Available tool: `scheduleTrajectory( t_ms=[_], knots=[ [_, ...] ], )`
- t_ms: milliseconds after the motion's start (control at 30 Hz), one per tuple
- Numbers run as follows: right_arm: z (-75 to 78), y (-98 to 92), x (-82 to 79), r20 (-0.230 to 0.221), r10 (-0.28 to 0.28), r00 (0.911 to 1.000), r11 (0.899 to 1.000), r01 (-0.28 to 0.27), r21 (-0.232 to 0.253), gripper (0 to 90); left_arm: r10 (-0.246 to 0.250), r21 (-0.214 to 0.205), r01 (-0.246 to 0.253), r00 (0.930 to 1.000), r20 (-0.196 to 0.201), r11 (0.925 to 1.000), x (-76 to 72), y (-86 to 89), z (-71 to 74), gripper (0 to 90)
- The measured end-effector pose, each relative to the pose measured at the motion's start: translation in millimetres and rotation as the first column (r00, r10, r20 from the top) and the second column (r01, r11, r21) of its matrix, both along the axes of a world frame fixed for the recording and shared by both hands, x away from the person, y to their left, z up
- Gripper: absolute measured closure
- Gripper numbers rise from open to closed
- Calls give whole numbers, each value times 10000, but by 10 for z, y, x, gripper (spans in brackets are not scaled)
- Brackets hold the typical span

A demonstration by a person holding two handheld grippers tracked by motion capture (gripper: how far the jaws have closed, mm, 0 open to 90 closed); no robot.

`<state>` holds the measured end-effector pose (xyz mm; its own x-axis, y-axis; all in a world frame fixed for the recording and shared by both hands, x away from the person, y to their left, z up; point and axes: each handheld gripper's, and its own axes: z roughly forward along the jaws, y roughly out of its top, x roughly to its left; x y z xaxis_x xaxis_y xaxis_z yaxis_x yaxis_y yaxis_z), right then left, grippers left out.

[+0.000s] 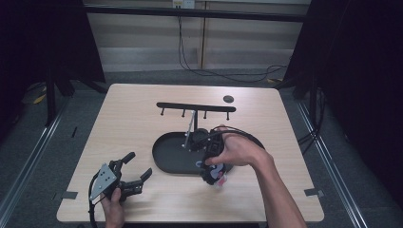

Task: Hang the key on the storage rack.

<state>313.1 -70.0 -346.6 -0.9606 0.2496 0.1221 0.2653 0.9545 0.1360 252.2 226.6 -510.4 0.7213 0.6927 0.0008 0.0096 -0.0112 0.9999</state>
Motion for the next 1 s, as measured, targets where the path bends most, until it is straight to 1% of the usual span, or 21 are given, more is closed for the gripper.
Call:
scheduleTrajectory(
  t_ms=[67, 100, 133, 167, 200, 233, 300, 400, 467, 600, 767, 800, 833, 867, 1000],
  knots=[
    [7, -3, 13, -24, -41, 10000, 10000, 41, -88, 874, 0, 4, 0, 10000, 0, 10000, 0, 0, 0, 154],
    [11, 3, 20, 65, -13, 10000, 10000, 13, -76, 874, 4, -3, -4, 10000, -5, 10000, 0, 0, 0, 154],
    [18, 11, 26, 0, -65, 10000, 10000, 65, -74, 874, 0, 4, 0, 10000, 2, 10000, 0, 0, 0, 154],
    [9, 16, 36, 19, 45, 10000, 10000, -45, -45, 873, 2, -3, -2, 10000, -3, 10000, 0, 0, 0, 154],
    [6, 26, 45, 30, -4, 10000, 10000, 5, -72, 874, 3, 0, -3, 10000, -3, 10000, 0, 0, 0, 154],
    [12, 32, 56, -1, 58, 10000, 9998, -58, -201, 874, 34, -17, -34, 10000, -13, 10000, -2, -1, 0, 154],
    [27, 44, 83, 87, 31, 10000, 9994, -27, -346, 874, 30, -12, -30, 10000, -12, 10000, -1, -1, 0, 154],
    [57, 51, 106, 91, 7, 10000, 9991, -4, -421, 874, 3, -1, -3, 10000, -3, 10000, 0, 0, 0, 154],
    [89, 47, 153, 119, -26, 9999, 9987, 32, -509, 874, 1, -1, -1, 10000, -3, 10000, 0, 0, 0, 154],
    [129, 14, 221, 164, -194, 9997, 9990, 200, -398, 874, -1, 5, 1, 10000, -2, 10000, 0, 0, 0, 154],
    [190, -4, 288, 277, -207, 9994, 9990, 217, -392, 874, -2, 3, 2, 10000, 0, 10000, 0, 0, 0, 154],
    [200, -4, 298, 225, -261, 9994, 9991, 268, -333, 874, 0, -5, 0, 10000, -3, 10000, 0, 0, 0, 154],
    [219, -2, 311, 184, -249, 9995, 9989, 256, -398, 874, -2, -2, 2, 10000, -4, 10000, 0, 0, 0, 154],
    [229, -2, 322, 240, -271, 9993, 9990, 280, -353, 874, 0, -1, 0, 10000, -4, 10000, 0, 0, 0, 154],
    [267, 1, 365, 220, -248, 9995, 9988, 257, -408, 874, -1, -3, 1, 10000, -2, 10000, 0, 0, 0, 154]
  ],
)
